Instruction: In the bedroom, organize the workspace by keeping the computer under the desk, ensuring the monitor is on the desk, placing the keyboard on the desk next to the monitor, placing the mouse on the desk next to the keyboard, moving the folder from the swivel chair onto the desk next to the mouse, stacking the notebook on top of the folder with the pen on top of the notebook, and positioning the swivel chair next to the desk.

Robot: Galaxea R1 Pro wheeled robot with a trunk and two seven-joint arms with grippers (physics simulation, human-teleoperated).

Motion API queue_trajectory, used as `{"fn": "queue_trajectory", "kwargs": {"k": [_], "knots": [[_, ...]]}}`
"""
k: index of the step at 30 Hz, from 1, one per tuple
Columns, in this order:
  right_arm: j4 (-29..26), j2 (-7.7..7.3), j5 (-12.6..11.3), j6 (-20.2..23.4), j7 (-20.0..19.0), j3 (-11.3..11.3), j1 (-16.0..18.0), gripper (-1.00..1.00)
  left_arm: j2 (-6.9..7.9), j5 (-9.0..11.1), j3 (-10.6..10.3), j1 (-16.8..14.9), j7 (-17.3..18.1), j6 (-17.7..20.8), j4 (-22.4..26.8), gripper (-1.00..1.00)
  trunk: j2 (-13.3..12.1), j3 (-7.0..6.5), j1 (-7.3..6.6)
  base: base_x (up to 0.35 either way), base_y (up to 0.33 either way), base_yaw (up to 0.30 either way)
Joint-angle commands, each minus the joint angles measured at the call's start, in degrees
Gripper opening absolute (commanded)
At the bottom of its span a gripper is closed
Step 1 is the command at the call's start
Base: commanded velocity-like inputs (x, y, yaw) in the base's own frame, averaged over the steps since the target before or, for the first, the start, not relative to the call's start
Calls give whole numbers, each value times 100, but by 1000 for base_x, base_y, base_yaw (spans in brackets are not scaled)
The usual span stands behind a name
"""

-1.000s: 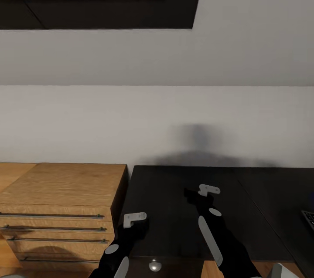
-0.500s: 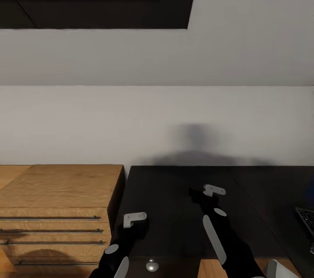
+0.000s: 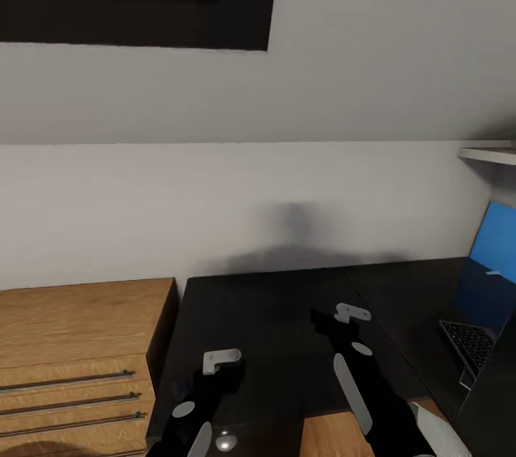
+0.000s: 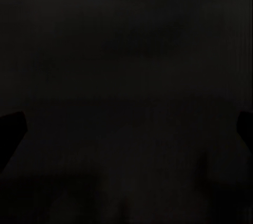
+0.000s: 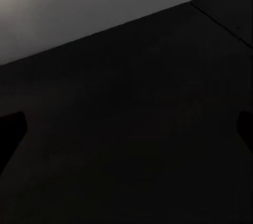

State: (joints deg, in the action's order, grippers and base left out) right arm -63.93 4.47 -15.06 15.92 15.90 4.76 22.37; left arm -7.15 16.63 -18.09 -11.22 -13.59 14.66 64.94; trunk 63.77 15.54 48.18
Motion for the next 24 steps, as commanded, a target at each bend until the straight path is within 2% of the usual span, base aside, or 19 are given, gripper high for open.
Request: {"fn": "queue_trajectory", "kwargs": {"k": [1, 8, 24], "knots": [[-6, -1, -50, 17, 46, 13, 5, 100, 3, 60, -11, -3, -48, 20, 11, 100, 5, 6, 1, 0, 0, -279], [-5, 1, -50, 22, 53, 15, 5, 100, 3, 60, -11, -3, -50, 20, 10, 100, 5, -1, 1, 0, 0, -232], [-5, 1, -50, 19, 54, 13, 5, 100, -3, 52, -18, -3, -53, 20, 16, 100, 5, -1, 1, 0, 0, -8]]}}
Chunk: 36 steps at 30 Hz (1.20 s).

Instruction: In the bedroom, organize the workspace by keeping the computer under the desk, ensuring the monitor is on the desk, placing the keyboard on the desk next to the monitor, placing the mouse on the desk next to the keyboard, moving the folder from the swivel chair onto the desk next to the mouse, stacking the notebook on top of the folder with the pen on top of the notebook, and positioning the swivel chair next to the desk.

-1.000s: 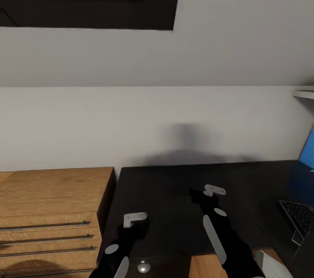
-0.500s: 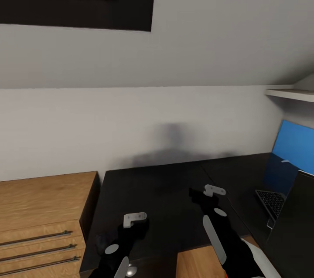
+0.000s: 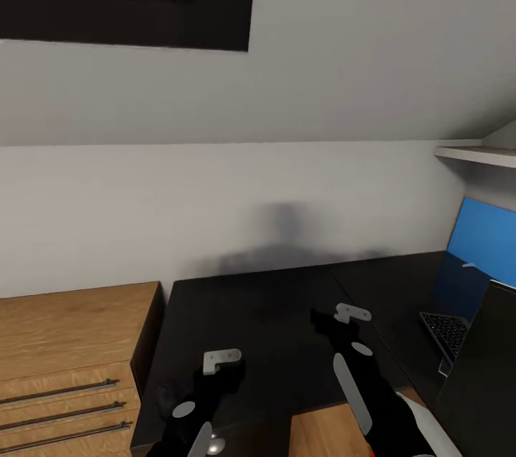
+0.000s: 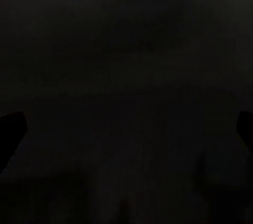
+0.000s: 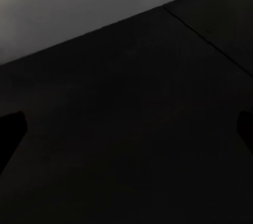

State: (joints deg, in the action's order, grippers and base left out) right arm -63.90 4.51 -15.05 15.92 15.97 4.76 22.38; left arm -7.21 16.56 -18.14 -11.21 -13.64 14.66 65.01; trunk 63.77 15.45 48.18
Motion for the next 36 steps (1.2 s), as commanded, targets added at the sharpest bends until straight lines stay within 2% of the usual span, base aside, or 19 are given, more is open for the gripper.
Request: {"fn": "queue_trajectory", "kwargs": {"k": [1, 10, 14, 22, 27, 29, 30, 33, 36], "knots": [[-9, -2, -50, 17, 48, 10, 6, 100, 3, 59, -15, -4, -46, 19, 11, 100, 5, 8, 1, 51, 0, 0], [-9, -4, -50, 16, 53, 0, 5, 100, 0, 58, -22, -4, -42, 19, 12, 100, 5, 8, 1, 242, 0, 0], [-15, -8, -50, 16, 55, -2, 4, 100, 0, 58, -23, -4, -42, 19, 12, 100, 5, 8, 1, 54, -4, 0], [10, -8, -37, -15, 54, -47, 10, 100, 17, 58, -154, -4, -46, 6, 10, 100, 5, 8, 1, 169, -94, 0], [196, -100, -28, -25, 153, -447, 93, 100, 26, 63, -162, -4, -46, 2, 22, 100, 5, 8, 1, 22, -14, 0], [388, -180, -26, -31, 232, -684, 295, 100, 26, 65, -164, -4, -48, 2, 26, 100, 5, 8, 1, 7, -4, 0], [557, -261, -27, -33, 267, -842, 494, 100, 26, 66, -167, -4, -49, 2, 27, 100, 5, 8, 1, 4, -2, 0], [884, -423, -33, -49, 296, -1096, 801, 100, 26, 66, -169, -4, -45, 2, 28, 100, 5, 8, 1, 2, -2, 0], [1545, -740, -50, -264, 317, -1577, 1141, 100, 26, 67, -170, -4, -44, 1, 29, 100, 5, 8, 1, 1, 0, 0]]}}
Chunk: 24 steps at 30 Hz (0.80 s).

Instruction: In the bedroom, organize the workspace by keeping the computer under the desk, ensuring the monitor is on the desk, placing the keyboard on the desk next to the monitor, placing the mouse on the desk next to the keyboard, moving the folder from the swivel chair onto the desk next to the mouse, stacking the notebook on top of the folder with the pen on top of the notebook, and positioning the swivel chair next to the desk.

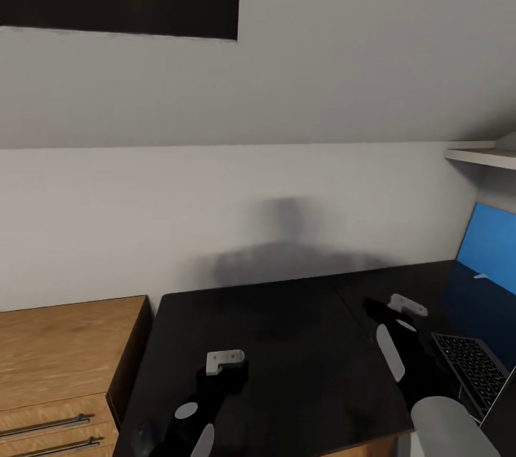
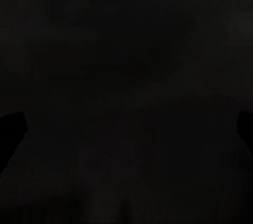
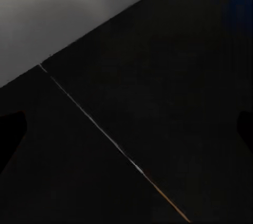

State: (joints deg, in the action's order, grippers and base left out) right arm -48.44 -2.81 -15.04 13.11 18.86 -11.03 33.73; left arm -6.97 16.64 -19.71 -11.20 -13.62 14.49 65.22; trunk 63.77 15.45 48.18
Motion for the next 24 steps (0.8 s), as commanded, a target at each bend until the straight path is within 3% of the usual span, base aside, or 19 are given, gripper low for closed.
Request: {"fn": "queue_trajectory", "kwargs": {"k": [1, 4, 7, 8, 12, 15, 17, 20, 24], "knots": [[381, -162, -60, -253, 37, -309, 98, 100, 2, 59, -15, -5, -47, 19, 8, 100, 6, 8, 0, 0, 0, 0], [796, -286, -68, -692, 44, -744, 163, 100, -1, 59, -15, -5, -48, 19, 8, 100, 6, 8, 0, 0, 0, 0], [934, -320, -69, -860, 50, -912, 182, 100, -4, 59, -19, -5, -47, 19, 8, 100, 6, 8, 0, 0, 0, 0], [1021, -325, -71, -957, 70, -1058, 193, 100, -6, 59, -22, -5, -45, 19, 15, 100, 6, 8, 0, 0, 0, 0], [1036, -290, -78, -976, 99, -1101, 195, 100, -6, 59, -19, -5, -45, 19, 17, 100, 6, 8, 0, 0, 0, 0], [1038, -191, -70, -987, 103, -1105, 195, 100, -6, 59, -21, -5, -45, 19, 17, 100, 6, 8, 0, 0, 0, 0], [1011, 31, -21, -1000, 123, -1097, 195, 100, -6, 59, -20, -5, -45, 19, 20, 100, 6, 8, 0, 0, 0, 0], [1004, 103, -18, -1002, 170, -1086, 190, 100, -6, 59, -19, -5, -45, 19, 18, 100, 6, 8, 0, 0, 0, 0], [973, 305, 14, -1007, 369, -1068, 187, 100, -6, 59, -18, -5, -45, 19, 18, 100, 6, 8, 0, 0, 0, 0]]}}
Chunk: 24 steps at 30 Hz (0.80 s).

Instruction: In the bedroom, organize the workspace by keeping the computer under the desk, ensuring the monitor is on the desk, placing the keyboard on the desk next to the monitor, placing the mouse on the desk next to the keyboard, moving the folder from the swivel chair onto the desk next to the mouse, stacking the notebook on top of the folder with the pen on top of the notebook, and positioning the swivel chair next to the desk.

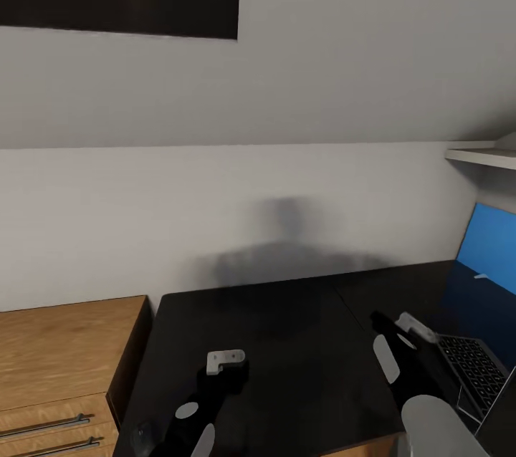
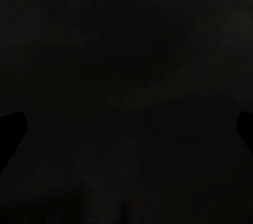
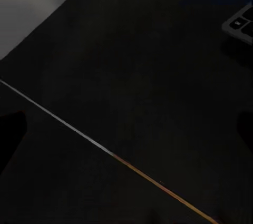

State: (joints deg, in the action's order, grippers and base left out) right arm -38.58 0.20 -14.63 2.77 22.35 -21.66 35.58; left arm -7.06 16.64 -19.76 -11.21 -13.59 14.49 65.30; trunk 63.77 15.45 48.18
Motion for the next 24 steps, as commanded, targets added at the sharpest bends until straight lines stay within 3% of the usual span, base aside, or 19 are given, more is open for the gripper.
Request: {"fn": "queue_trajectory", "kwargs": {"k": [1, 3, 4, 6, 13, 24], "knots": [[-20, 80, 5, 25, 101, 10, 3, 100, 3, 59, -14, -4, -47, 19, 9, 100, 5, 8, 0, 0, 0, 0], [-24, 208, 147, 24, 195, 144, 2, 100, 3, 59, -13, -4, -47, 19, 9, 100, 5, 8, 0, 0, 0, 0], [-31, 353, 395, 23, 274, 522, 2, 100, 3, 59, -14, -4, -47, 19, 9, 100, 5, 8, 0, 0, 0, 0], [-37, 382, 441, 22, 288, 605, -3, 100, 3, 59, -17, -4, -47, 19, 9, 100, 5, 8, 0, 0, 0, 0], [-190, 395, 466, 26, 295, 658, -18, 100, -3, 54, -19, -4, -47, 23, 9, 100, 5, 8, 0, -38, 0, 0], [-272, 402, 469, 25, 287, 678, -33, 100, -6, 50, -20, -4, -47, 27, 9, 100, 5, 8, 0, -224, 0, 0]]}}
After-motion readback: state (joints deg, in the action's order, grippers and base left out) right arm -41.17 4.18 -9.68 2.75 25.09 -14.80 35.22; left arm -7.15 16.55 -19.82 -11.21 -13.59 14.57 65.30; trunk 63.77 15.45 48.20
